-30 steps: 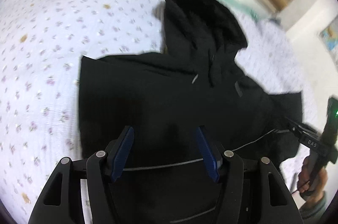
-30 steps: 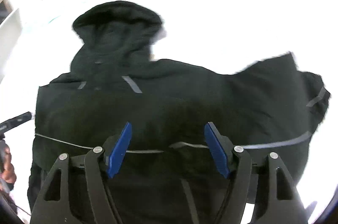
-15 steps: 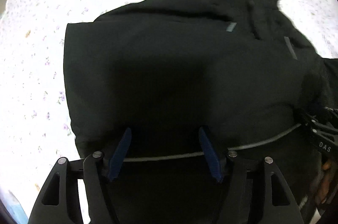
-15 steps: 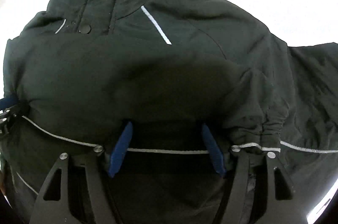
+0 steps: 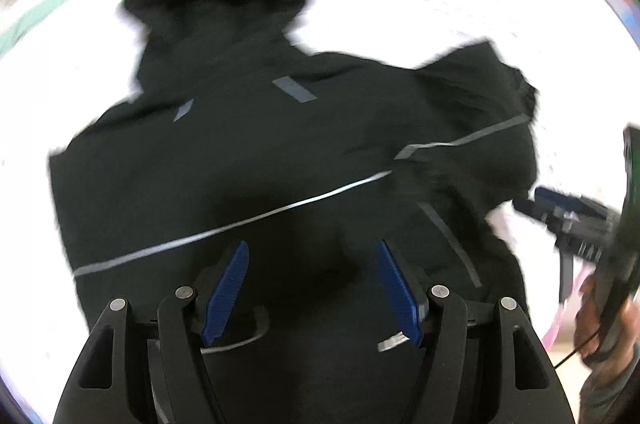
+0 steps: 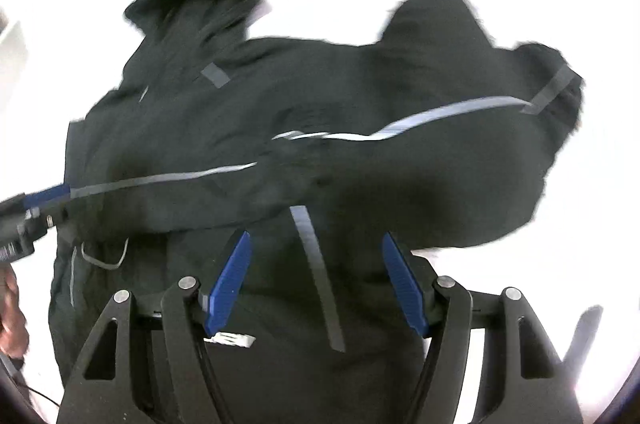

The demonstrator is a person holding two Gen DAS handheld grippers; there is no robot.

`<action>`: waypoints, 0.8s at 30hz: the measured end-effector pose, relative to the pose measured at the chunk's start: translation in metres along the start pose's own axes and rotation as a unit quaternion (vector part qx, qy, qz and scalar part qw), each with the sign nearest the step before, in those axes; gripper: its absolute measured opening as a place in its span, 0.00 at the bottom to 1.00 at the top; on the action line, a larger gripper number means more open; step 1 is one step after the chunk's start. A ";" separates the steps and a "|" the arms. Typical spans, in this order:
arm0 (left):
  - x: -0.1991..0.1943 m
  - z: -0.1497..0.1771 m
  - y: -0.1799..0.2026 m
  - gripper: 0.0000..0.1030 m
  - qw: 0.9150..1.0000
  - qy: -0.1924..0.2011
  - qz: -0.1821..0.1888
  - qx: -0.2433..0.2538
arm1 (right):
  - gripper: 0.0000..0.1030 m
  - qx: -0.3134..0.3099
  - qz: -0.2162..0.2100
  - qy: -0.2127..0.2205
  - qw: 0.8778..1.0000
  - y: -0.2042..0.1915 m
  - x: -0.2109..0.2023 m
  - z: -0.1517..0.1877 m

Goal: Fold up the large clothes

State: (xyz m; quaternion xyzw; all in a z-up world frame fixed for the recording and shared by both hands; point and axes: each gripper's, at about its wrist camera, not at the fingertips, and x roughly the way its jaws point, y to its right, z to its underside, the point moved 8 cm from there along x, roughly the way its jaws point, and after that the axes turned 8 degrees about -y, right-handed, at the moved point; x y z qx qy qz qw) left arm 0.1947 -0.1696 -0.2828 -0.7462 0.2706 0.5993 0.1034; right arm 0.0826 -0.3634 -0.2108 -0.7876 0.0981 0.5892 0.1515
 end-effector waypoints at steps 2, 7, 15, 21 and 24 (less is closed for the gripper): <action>0.001 -0.019 0.026 0.66 1.000 0.003 0.007 0.030 | 0.69 0.051 -0.003 0.019 0.999 0.043 -0.018 -0.003; 0.022 -0.050 0.073 0.66 0.998 -0.003 0.031 0.058 | 0.69 0.136 0.016 0.050 0.989 0.130 -0.027 -0.011; 0.110 -0.102 0.101 0.66 0.995 -0.063 0.057 0.043 | 0.69 0.208 0.047 0.079 0.974 0.232 -0.030 -0.051; 0.177 -0.104 0.083 0.64 0.989 -0.122 0.081 0.017 | 0.69 0.239 0.037 0.078 0.967 0.275 0.009 -0.096; 0.179 -0.107 0.083 0.64 0.988 -0.124 0.089 0.027 | 0.69 0.241 0.039 0.073 0.967 0.284 0.030 -0.115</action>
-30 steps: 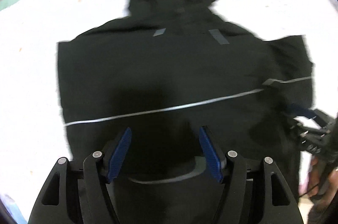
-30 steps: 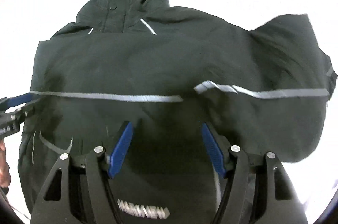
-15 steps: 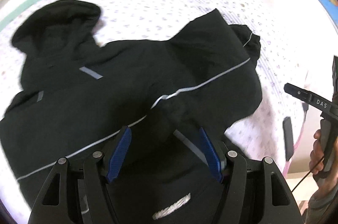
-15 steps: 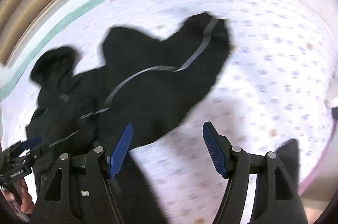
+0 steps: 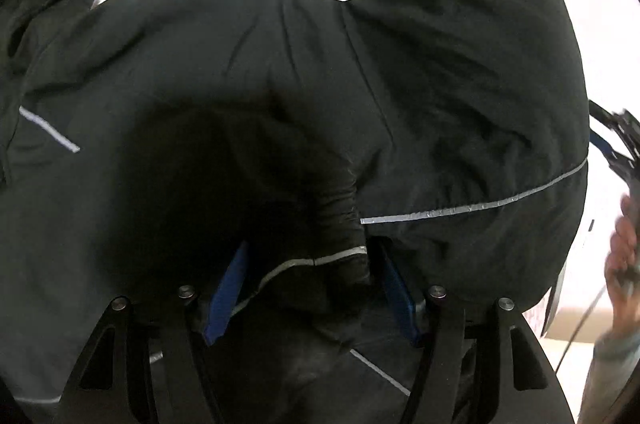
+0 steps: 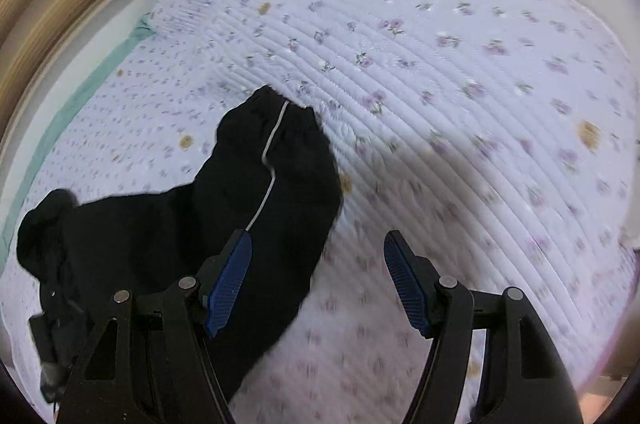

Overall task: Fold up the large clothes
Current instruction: 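Grasp the other sleeve cuff with the right gripper and lift it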

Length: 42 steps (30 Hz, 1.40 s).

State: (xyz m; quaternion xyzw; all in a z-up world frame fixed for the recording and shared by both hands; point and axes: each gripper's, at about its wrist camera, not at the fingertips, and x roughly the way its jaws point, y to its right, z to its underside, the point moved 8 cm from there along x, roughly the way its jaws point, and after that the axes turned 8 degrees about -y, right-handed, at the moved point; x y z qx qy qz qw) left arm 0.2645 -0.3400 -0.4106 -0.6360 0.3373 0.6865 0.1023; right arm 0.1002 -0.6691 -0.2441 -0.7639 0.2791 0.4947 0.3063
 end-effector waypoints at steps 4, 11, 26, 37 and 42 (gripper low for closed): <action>0.003 -0.003 0.001 0.65 1.000 0.008 0.004 0.019 | 0.69 0.004 0.001 -0.008 1.000 -0.004 0.043 -0.021; 0.006 -0.004 0.002 0.67 0.999 0.023 0.008 0.033 | 0.62 -0.001 -0.063 -0.027 0.998 -0.031 0.103 -0.040; -0.038 -0.004 0.063 0.64 0.994 0.094 0.015 0.051 | 0.10 -0.038 0.066 0.121 0.990 0.017 -0.066 -0.025; 0.019 -0.003 0.068 0.65 0.996 0.033 -0.063 0.051 | 0.10 0.091 -0.009 0.056 0.994 0.079 -0.008 0.000; -0.029 0.023 0.064 0.65 0.997 0.069 0.001 0.041 | 0.09 0.008 -0.050 0.088 0.995 0.016 -0.050 0.006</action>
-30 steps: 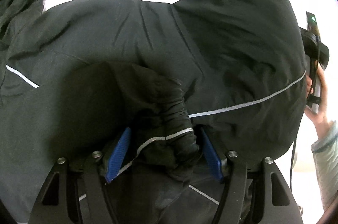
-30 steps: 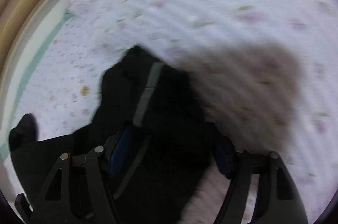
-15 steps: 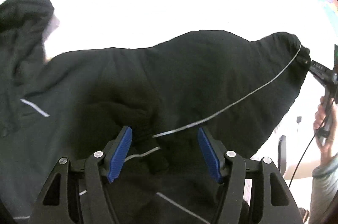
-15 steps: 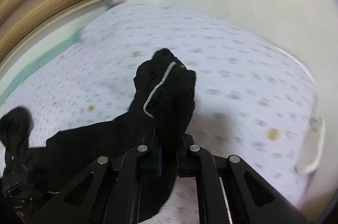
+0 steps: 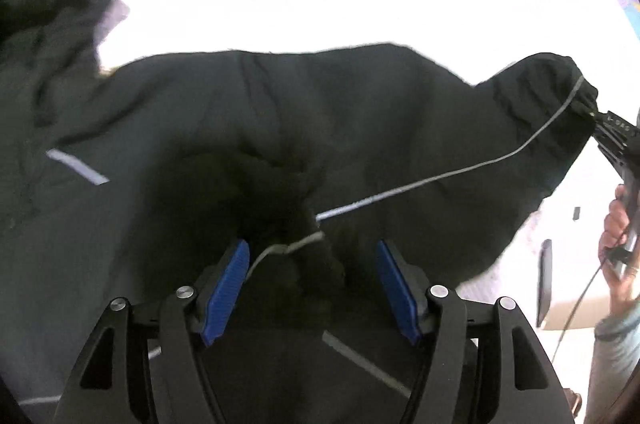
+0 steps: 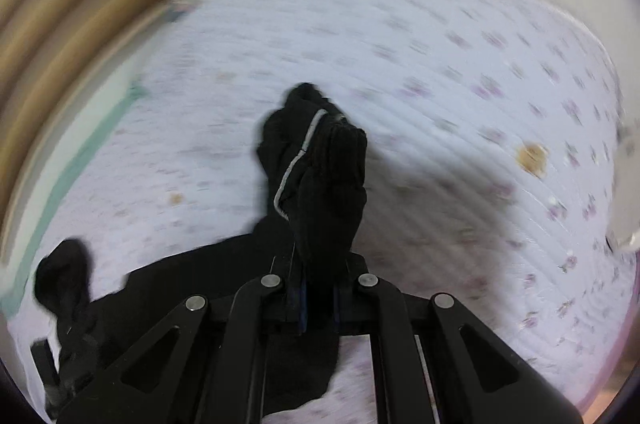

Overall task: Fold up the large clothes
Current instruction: 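Grasp the other sleeve cuff with the right gripper and lift it, then fold the held sleeve across the jacket body toward the left tool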

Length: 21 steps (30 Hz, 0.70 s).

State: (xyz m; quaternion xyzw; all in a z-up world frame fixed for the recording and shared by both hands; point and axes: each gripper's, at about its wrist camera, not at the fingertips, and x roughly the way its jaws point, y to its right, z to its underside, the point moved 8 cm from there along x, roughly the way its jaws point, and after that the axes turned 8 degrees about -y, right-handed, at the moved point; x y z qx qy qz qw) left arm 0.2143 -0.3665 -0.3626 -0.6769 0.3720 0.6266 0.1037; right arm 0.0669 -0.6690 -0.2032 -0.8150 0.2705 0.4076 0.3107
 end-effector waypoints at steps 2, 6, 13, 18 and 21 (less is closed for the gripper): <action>-0.020 0.011 -0.008 0.65 1.000 0.015 -0.011 -0.001 | 0.09 -0.037 -0.023 0.010 0.999 -0.041 -0.015 0.006; -0.056 0.042 -0.029 0.65 0.999 0.048 -0.024 -0.012 | 0.09 -0.089 -0.063 0.022 0.994 -0.120 -0.036 0.026; -0.136 0.084 -0.129 0.65 0.991 0.100 -0.043 -0.075 | 0.09 -0.216 -0.124 0.002 0.969 -0.271 -0.056 0.108; -0.170 0.127 -0.185 0.65 0.980 0.131 -0.036 -0.145 | 0.09 -0.308 -0.144 -0.049 0.939 -0.359 -0.035 0.190; -0.172 0.141 -0.211 0.65 0.974 0.137 -0.038 -0.175 | 0.09 -0.349 -0.158 -0.083 0.920 -0.397 -0.018 0.236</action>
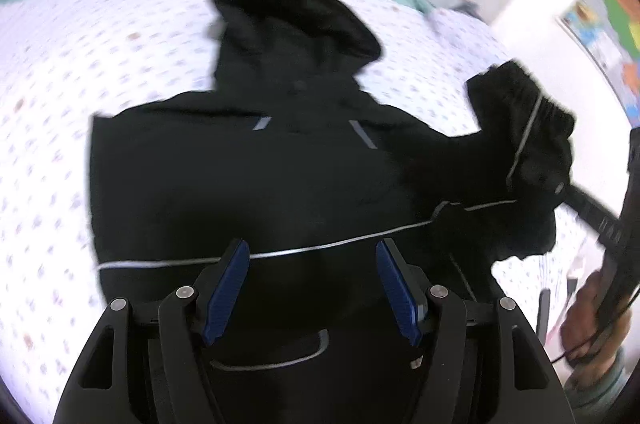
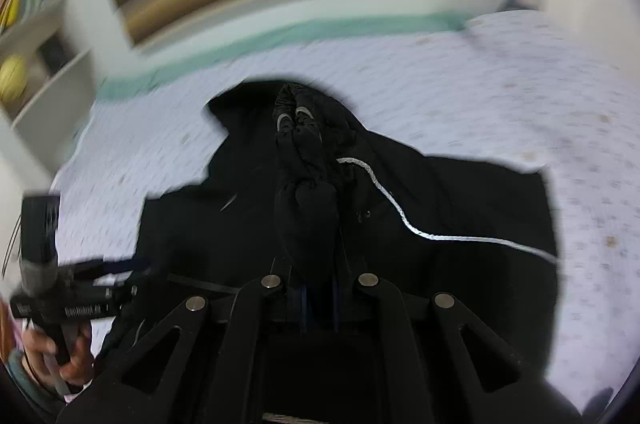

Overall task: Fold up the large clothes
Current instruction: 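Fold the held sleeve across the jacket body toward the left tool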

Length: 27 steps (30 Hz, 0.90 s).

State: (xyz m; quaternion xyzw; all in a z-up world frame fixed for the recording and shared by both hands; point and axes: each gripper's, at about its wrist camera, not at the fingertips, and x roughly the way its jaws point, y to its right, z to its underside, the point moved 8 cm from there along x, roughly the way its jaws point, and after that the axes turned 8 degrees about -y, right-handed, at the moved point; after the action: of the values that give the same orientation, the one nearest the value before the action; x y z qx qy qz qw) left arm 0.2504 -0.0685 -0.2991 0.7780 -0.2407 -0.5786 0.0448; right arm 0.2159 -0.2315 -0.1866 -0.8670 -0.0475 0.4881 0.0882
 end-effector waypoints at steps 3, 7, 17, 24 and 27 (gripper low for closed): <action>-0.008 0.007 -0.022 0.65 0.999 0.015 0.008 -0.030 | 0.10 -0.034 -0.013 -0.042 0.998 -0.043 0.034 0.013; -0.005 0.016 -0.052 0.65 0.998 0.017 0.005 -0.067 | 0.11 -0.068 -0.036 -0.097 0.992 -0.092 0.075 0.043; 0.003 0.025 -0.075 0.65 0.995 0.005 0.040 -0.095 | 0.19 -0.077 -0.026 -0.216 0.973 -0.114 0.175 0.091; 0.017 0.019 -0.051 0.65 0.987 -0.027 0.123 -0.095 | 0.45 -0.042 -0.096 -0.221 0.970 -0.096 0.138 0.084; 0.031 0.016 -0.044 0.65 0.982 -0.044 0.153 -0.103 | 0.59 -0.037 -0.094 -0.191 0.976 -0.076 0.102 0.086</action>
State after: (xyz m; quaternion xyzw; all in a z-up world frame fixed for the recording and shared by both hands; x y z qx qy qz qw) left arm 0.2563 -0.0401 -0.3471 0.6969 -0.2982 -0.6201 0.2020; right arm 0.1958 -0.1310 -0.3011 -0.7522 -0.1627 0.6319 0.0913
